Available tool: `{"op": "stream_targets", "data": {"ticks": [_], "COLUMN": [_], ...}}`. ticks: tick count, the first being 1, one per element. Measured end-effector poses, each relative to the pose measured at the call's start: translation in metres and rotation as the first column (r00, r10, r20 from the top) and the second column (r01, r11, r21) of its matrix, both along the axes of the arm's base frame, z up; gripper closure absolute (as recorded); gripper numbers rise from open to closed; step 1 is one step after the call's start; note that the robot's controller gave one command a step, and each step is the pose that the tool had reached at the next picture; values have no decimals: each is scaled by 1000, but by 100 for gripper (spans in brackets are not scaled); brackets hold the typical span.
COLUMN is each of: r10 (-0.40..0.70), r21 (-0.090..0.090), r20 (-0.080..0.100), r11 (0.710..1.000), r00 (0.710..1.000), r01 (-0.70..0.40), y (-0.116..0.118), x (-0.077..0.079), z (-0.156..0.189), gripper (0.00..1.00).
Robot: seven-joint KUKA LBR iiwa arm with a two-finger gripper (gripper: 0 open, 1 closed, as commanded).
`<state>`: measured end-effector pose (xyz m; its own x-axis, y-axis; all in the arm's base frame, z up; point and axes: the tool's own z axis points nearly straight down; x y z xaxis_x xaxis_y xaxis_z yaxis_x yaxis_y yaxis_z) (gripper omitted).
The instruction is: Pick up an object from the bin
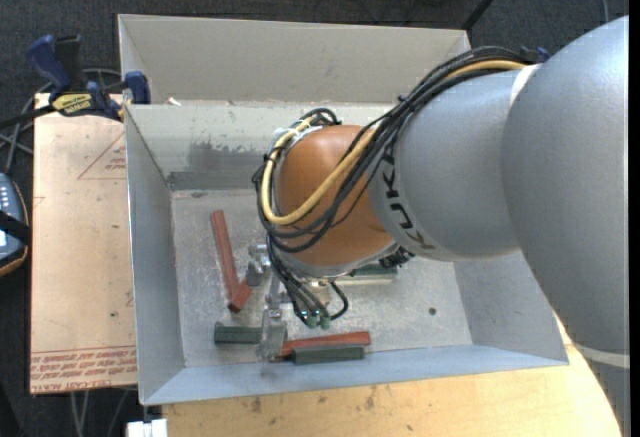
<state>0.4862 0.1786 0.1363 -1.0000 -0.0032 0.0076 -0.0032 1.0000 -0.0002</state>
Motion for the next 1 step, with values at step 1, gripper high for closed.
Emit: {"op": "stream_targets", "data": {"ticks": [1], "r10": [-3], "r21": [1], "r20": [7], "r11": [1000], "r00": [1000], "r01": [3], "y": [-1], "x": [2], "z": [3], "gripper": [0]}}
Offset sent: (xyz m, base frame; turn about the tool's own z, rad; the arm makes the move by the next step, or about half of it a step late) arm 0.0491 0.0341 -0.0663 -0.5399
